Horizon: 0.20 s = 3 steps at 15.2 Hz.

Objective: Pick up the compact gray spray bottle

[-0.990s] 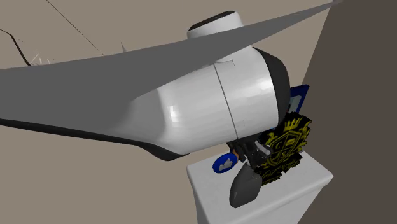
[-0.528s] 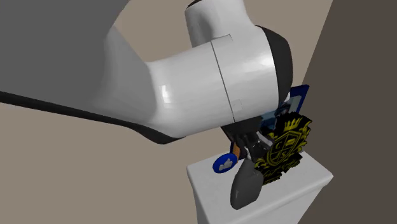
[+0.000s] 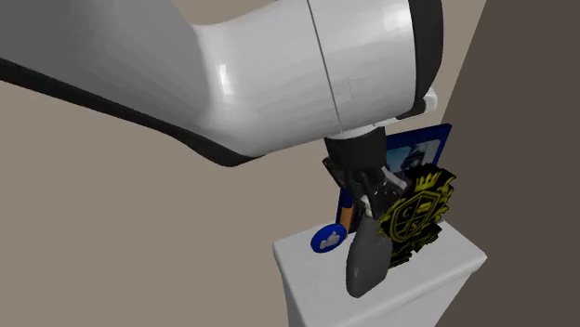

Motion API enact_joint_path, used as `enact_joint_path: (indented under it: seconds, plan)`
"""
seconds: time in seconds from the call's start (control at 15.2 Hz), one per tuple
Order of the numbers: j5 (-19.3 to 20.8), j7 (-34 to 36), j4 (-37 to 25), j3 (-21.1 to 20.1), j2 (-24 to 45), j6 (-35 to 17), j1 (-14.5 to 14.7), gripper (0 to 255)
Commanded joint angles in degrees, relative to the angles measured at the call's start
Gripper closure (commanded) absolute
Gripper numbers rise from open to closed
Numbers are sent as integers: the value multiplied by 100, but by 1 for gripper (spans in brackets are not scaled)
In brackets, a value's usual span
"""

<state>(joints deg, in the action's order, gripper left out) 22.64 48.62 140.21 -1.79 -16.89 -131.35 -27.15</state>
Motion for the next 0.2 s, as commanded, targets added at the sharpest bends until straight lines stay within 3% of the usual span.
enact_joint_path:
  seconds: [0.0, 0.13]
  plan:
    - [-58, -80, -89, 7, -88, 167, 17, 255]
    - [-62, -86, -96, 7, -93, 179, 18, 255]
